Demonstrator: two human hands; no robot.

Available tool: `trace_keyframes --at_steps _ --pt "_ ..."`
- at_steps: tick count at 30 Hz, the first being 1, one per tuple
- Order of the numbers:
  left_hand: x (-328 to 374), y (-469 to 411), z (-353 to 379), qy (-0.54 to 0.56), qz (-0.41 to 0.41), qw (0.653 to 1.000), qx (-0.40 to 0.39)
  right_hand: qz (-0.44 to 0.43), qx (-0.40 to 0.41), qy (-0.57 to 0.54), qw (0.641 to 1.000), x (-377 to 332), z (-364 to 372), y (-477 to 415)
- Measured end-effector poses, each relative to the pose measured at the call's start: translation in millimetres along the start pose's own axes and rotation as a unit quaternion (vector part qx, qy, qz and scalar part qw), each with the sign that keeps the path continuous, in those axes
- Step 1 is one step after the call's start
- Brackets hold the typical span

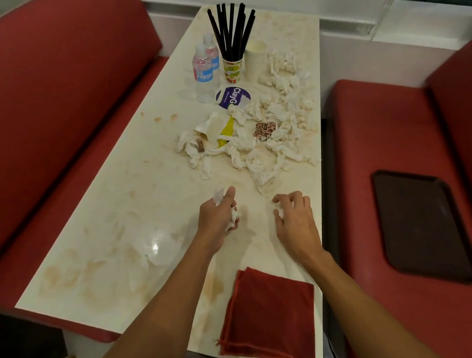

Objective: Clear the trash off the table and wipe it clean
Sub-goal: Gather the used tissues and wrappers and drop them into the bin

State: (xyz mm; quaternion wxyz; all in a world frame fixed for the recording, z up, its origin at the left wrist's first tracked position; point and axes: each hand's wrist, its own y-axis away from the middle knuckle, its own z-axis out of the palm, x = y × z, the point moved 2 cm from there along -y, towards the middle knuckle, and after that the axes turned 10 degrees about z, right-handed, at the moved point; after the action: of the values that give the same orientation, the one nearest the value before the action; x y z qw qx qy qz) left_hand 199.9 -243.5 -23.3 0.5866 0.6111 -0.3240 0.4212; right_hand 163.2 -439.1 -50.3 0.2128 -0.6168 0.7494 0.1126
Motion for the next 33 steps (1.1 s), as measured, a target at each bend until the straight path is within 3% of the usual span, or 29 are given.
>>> trace_keyframes --at_steps 3,7,15,20,27,30,33 --pt "2 -3 -1 0.005 0.003 1.000 0.005 0.002 -0.017 -0.034 0.999 0 -1 -11" --pt "4 -9 -3 0.021 0.004 1.000 0.005 0.059 0.019 -0.121 0.991 -13 -14 -44" --pt "7 -12 -7 0.014 0.006 1.000 0.026 0.129 -0.101 -0.046 0.985 -17 -3 -80" --pt "7 -6 -12 0.015 0.007 1.000 0.025 0.106 -0.059 -0.117 0.986 -9 -7 -59" --pt "5 21 -19 0.024 0.010 1.000 0.006 0.151 -0.011 -0.181 0.972 -17 -38 -21" --pt "5 37 -23 0.038 0.016 0.999 -0.005 0.160 -0.028 -0.228 0.960 -27 -53 1" --pt "7 58 -30 0.034 0.028 0.999 -0.012 0.140 -0.051 -0.185 0.971 -36 -61 23"
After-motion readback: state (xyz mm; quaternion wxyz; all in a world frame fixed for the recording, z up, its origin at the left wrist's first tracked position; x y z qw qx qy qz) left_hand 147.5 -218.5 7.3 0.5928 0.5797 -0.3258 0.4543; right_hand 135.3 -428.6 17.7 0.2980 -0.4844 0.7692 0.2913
